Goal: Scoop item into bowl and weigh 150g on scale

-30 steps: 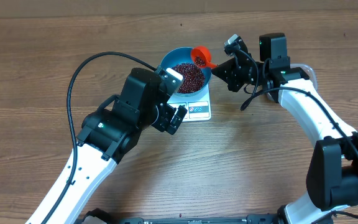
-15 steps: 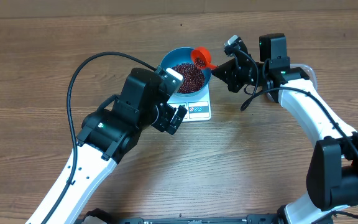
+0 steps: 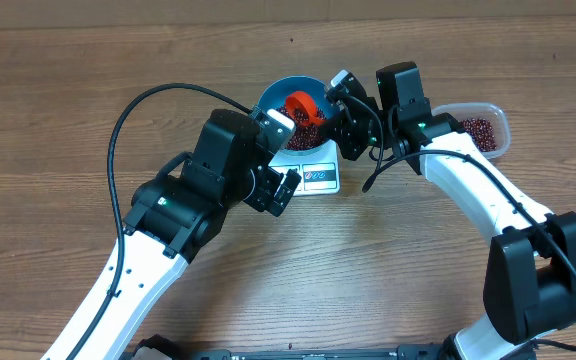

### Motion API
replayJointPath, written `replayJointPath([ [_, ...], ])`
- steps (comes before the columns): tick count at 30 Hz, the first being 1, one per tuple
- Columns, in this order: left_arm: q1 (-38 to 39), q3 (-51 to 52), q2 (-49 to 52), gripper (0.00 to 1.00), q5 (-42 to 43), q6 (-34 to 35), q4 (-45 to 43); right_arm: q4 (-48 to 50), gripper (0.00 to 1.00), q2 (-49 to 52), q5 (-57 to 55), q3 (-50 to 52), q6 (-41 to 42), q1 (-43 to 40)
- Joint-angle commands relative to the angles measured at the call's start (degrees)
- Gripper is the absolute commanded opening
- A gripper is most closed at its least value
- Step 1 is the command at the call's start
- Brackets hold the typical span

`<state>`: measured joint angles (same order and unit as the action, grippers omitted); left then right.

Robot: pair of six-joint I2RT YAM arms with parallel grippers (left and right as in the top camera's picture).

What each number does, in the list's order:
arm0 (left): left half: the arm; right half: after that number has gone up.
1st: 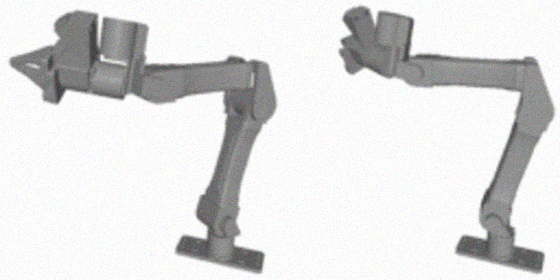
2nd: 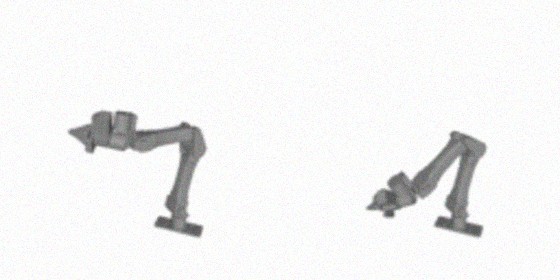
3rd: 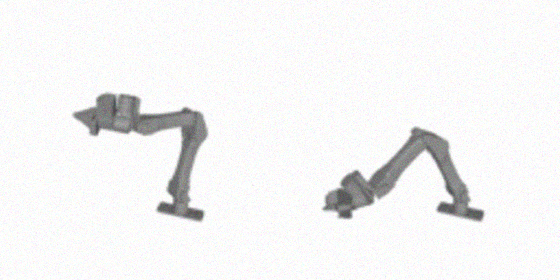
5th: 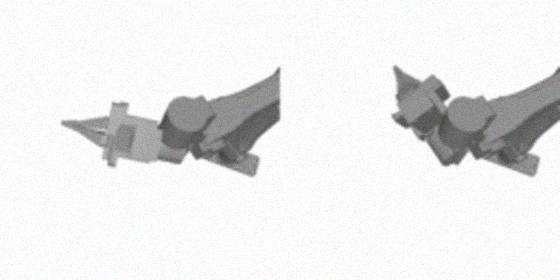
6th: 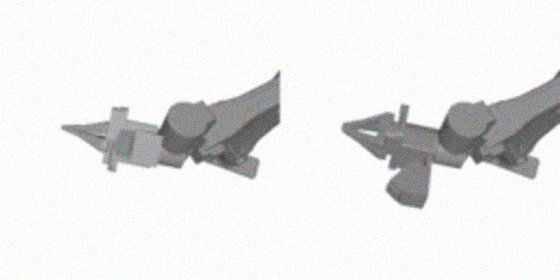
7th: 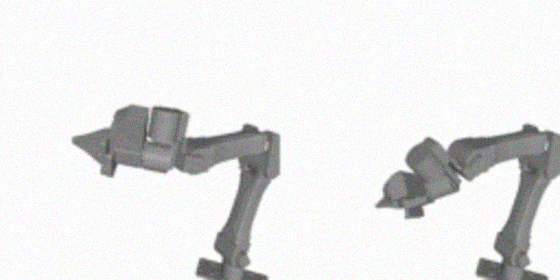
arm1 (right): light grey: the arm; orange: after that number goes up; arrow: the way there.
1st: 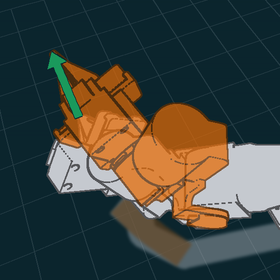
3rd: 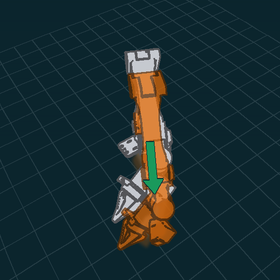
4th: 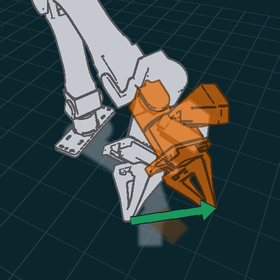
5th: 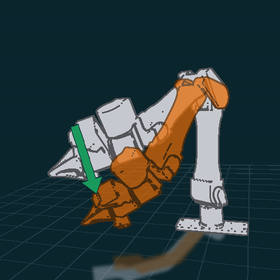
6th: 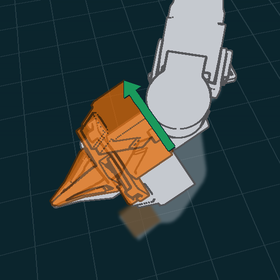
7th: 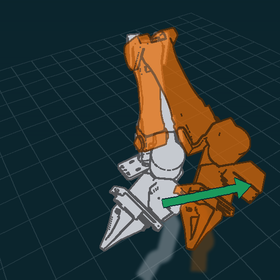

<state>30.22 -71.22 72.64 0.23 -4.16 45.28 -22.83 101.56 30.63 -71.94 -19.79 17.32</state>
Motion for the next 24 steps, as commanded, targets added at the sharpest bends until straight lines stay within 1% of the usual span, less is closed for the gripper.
replayJointPath([
  [1, -0.20, 0.24, 0.22, 1.00, 0.44, 0.96, -0.04, -1.40, 0.04, 0.26, -2.43, -0.44, 1.95, 0.02],
  [9, -0.20, 0.24, 0.22, 1.00, 0.44, 0.96, -0.04, -4.83, 0.04, 0.26, -5.14, -0.42, 5.25, 0.02],
  [14, -0.20, 0.24, 0.22, 1.00, 0.44, 0.96, -0.04, -3.04, 0.04, 0.37, -5.25, -0.44, 5.55, 0.04],
  [18, -0.20, 0.24, 0.22, 1.00, 0.44, 0.96, -0.04, -0.37, 0.04, 1.51, -9.16, -0.44, 9.60, 0.31],
  [24, -0.20, 0.24, 0.22, 1.00, 0.44, 0.96, -0.04, -2.62, 0.04, 1.57, -9.16, -0.83, 15.50, 0.35],
])
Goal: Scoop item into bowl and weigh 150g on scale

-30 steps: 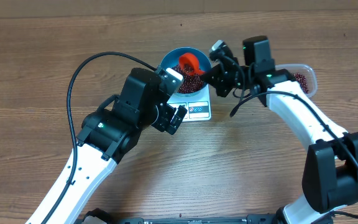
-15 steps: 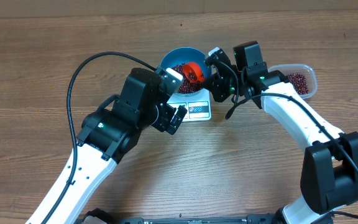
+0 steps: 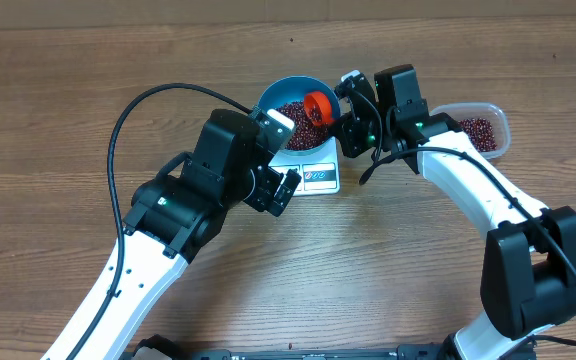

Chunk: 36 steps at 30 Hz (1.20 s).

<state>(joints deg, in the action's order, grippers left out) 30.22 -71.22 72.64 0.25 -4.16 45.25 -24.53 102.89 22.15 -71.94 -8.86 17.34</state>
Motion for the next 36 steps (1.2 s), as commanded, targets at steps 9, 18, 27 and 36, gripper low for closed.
replayJointPath([
  [9, -0.20, 0.24, 0.22, 1.00, 0.42, 0.96, -0.02, -12.22, 0.04, 0.24, -1.25, -8.33, 5.86, 1.84],
  [18, -0.20, 0.24, 0.22, 1.00, 0.42, 0.96, -0.02, -7.19, 0.13, 0.24, -5.22, -8.33, 5.62, 4.24],
  [27, -0.20, 0.24, 0.22, 1.00, 0.42, 0.96, -0.02, -6.86, 0.32, 0.24, -5.20, -8.33, 5.64, 4.24],
  [36, -0.20, 0.24, 0.22, 1.00, 0.42, 0.96, -0.02, -6.23, 0.04, 0.24, -5.66, -8.33, 5.64, 4.24],
])
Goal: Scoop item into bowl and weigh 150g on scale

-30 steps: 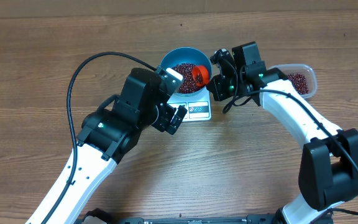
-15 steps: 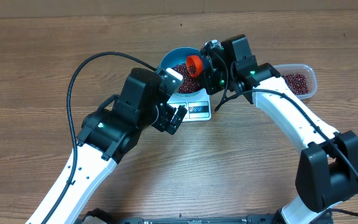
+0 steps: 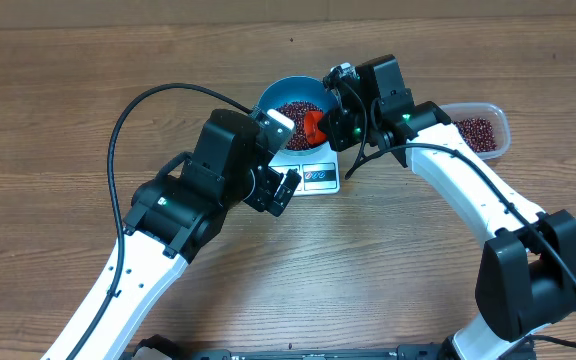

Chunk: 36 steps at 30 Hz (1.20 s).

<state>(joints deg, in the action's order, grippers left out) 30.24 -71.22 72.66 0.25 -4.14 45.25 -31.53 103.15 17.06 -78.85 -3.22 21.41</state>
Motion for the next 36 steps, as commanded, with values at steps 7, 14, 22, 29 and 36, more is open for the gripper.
replayJointPath([
  [7, -0.22, 0.24, 0.20, 0.99, 0.42, 0.94, -0.02, 6.56, 0.04, 0.63, -1.29, -0.96, -7.02, 0.17],
  [14, -0.22, 0.24, 0.20, 1.00, 0.42, 0.94, -0.02, 7.72, 0.04, 3.65, -5.07, -0.50, -7.78, 0.17],
  [22, -0.22, 0.24, 0.20, 1.00, 0.42, 0.94, -0.02, 5.51, 0.04, 3.65, -0.61, -0.50, -7.78, 1.81],
  [29, -0.22, 0.24, 0.20, 1.00, 0.42, 0.94, -0.02, 5.31, 0.04, 3.65, 3.93, -0.50, -7.78, 3.61],
  [36, -0.22, 0.24, 0.20, 1.00, 0.42, 0.94, -0.02, 6.91, 0.04, 3.65, 9.81, -0.52, -7.28, 3.28],
])
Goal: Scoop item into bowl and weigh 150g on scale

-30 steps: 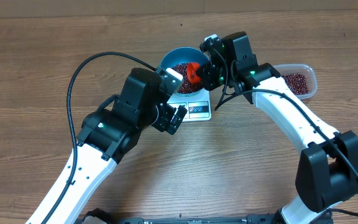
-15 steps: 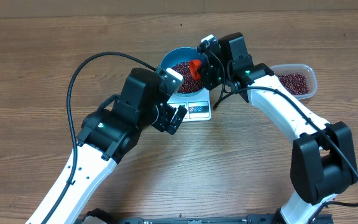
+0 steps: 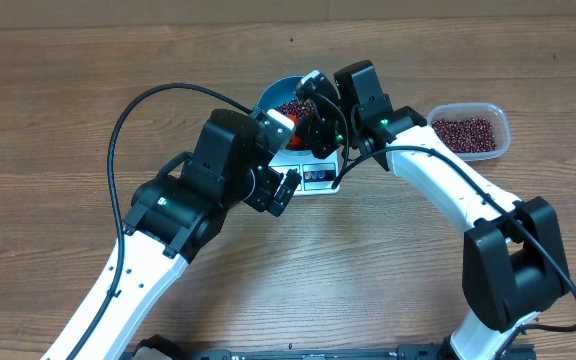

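Observation:
A blue bowl (image 3: 272, 93) holding dark red beans (image 3: 289, 106) stands on a small white scale (image 3: 319, 178) at the table's middle back. My right gripper (image 3: 308, 118) hangs over the bowl's right half and hides most of it. It is shut on a red scoop (image 3: 296, 140), of which only a sliver shows beneath the fingers. My left gripper (image 3: 284, 155) sits at the left edge of the scale and bowl. Its fingers are spread, with nothing between them. The scale's display is too small to read.
A clear plastic tub (image 3: 470, 131) of the same red beans stands at the back right, beside the right arm's forearm. The left arm's black cable arcs over the table at the left. The rest is bare wood.
My right gripper has moved left, further over the bowl, and now covers the red scoop almost fully. The tub at the right shows whole. The left arm has not moved.
The red scoop was over the bowl's middle in my right gripper. Then it stood at the bowl's right rim. Then it was low at the bowl's front right edge, and now it is under the gripper over the bowl. The left arm kept still throughout.

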### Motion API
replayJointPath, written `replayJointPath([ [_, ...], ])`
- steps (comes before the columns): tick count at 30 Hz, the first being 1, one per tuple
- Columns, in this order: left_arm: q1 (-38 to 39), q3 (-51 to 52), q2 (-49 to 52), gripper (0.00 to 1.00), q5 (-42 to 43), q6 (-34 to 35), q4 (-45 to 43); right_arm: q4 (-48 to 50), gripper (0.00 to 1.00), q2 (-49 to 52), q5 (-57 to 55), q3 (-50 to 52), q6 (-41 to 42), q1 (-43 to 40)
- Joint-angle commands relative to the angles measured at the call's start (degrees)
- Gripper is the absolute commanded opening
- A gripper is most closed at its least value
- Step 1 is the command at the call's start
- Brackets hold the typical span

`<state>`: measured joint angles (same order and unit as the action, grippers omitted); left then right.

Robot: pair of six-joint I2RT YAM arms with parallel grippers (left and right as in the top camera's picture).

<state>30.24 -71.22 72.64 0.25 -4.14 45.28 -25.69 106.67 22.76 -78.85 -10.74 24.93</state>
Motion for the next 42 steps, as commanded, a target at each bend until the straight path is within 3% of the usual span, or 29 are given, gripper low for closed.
replayJointPath([
  [1, -0.22, 0.24, 0.22, 1.00, 0.42, 0.94, -0.04, 1.40, 0.04, 0.13, 4.72, -0.52, 0.24, -0.46],
  [9, -0.22, 0.24, 0.22, 1.00, 0.42, 0.94, -0.04, 5.05, 0.04, 0.11, 9.79, -0.52, 11.30, -7.45],
  [13, -0.22, 0.24, 0.22, 0.99, 0.42, 0.94, -0.04, 5.14, 0.04, 0.13, 14.27, -0.52, 11.43, -9.46],
  [28, -0.22, 0.24, 0.22, 1.00, 0.42, 0.94, -0.04, 5.88, 0.04, 0.11, 14.43, -0.52, 11.34, -9.57],
  [31, -0.22, 0.24, 0.22, 1.00, 0.42, 0.94, -0.04, 5.55, 0.04, 0.00, 14.38, -0.52, 7.56, -9.57],
  [33, -0.22, 0.24, 0.22, 1.00, 0.42, 0.94, -0.07, 4.11, 0.04, -0.72, 11.47, -0.52, -0.28, -9.57],
  [42, -0.22, 0.24, 0.22, 1.00, 0.42, 0.94, -0.04, 3.06, 0.04, -3.17, 1.84, -0.68, -6.62, -7.63],
])
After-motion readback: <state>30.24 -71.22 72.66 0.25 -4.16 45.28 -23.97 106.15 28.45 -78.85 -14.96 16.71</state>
